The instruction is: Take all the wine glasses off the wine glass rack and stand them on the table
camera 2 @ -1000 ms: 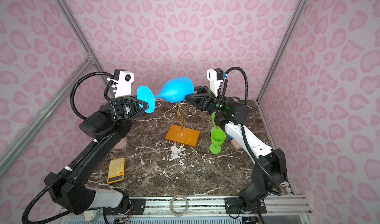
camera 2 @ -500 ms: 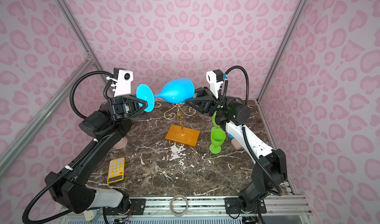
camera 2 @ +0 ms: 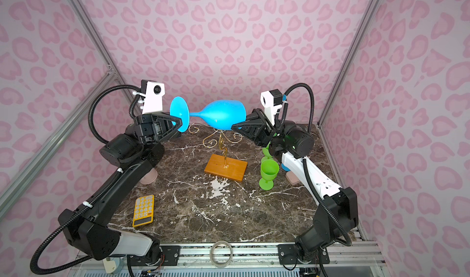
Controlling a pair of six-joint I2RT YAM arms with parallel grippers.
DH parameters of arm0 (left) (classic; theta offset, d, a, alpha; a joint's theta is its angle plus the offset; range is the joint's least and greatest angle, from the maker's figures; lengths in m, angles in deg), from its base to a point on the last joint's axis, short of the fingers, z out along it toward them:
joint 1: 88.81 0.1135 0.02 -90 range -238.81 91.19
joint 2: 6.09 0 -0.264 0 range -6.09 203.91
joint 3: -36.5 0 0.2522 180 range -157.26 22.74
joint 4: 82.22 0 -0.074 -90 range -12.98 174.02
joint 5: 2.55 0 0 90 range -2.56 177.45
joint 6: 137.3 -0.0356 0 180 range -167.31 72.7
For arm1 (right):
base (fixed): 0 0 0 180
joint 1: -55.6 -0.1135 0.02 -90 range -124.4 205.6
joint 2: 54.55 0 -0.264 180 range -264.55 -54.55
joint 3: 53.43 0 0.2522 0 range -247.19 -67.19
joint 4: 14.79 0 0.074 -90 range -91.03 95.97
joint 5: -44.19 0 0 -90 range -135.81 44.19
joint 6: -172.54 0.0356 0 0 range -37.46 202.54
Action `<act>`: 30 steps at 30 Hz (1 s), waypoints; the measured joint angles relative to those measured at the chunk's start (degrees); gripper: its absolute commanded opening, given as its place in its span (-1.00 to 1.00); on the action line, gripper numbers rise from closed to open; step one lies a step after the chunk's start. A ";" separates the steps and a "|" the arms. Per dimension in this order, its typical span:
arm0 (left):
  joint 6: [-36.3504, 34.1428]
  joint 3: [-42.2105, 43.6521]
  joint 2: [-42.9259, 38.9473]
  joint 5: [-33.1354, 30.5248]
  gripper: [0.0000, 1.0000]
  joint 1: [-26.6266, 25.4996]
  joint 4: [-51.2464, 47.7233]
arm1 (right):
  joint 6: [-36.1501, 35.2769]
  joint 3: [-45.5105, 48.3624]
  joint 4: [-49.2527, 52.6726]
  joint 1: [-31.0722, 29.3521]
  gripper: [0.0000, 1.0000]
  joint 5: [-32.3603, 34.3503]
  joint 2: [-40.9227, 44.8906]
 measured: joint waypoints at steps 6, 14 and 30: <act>0.00 -0.11 0.37 -1.66 -0.41 0.39 0.33 | 0.13 -0.72 0.00 -0.07 -1.00 -0.31 0.48; -0.04 -0.31 0.39 -0.57 0.15 0.39 0.76 | 0.24 -1.88 0.81 -0.02 -1.00 -0.52 1.01; -0.04 1.57 -1.03 1.66 0.95 1.90 0.59 | -11.10 -0.90 16.26 0.68 -1.00 1.14 8.48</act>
